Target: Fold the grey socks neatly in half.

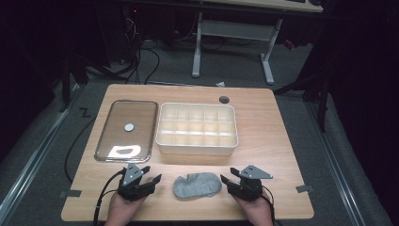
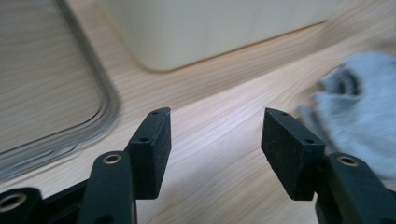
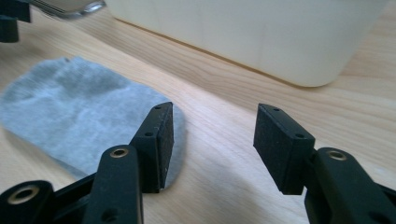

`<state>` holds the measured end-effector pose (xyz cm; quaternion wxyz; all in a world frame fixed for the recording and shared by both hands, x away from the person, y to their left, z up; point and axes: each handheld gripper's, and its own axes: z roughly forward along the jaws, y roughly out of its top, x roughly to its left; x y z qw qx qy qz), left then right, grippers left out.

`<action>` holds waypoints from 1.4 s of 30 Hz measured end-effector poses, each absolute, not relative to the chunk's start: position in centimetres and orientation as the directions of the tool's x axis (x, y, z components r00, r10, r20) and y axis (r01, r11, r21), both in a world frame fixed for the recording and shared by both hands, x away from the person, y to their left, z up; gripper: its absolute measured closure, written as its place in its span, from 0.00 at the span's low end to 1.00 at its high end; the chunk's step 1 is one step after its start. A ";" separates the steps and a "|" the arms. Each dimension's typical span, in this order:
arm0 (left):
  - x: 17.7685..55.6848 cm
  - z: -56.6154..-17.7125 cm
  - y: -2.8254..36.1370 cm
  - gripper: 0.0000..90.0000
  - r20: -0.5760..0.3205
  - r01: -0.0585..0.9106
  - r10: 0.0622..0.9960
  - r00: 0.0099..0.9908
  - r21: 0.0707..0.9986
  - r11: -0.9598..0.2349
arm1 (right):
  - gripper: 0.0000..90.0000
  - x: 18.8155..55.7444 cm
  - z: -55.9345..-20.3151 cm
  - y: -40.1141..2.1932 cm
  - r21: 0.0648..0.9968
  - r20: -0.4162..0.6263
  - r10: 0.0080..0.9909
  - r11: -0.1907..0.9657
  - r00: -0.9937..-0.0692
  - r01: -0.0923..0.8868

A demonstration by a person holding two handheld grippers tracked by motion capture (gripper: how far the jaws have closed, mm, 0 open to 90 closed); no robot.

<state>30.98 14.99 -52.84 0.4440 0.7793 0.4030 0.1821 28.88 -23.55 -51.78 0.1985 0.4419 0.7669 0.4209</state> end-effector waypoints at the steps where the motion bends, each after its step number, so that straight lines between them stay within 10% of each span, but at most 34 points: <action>1: 31.1 -52.9 15.1 0.47 -0.072 0.473 0.802 0.593 0.837 -0.275 | 0.56 28.9 -51.9 -23.7 0.822 0.072 0.850 0.245 -0.522 0.513; 42: 30.3 -52.7 14.3 0.47 -0.067 0.453 0.797 0.600 0.850 -0.270 | 0.68 27.4 -51.0 -23.5 0.842 0.068 0.849 0.233 -0.524 0.486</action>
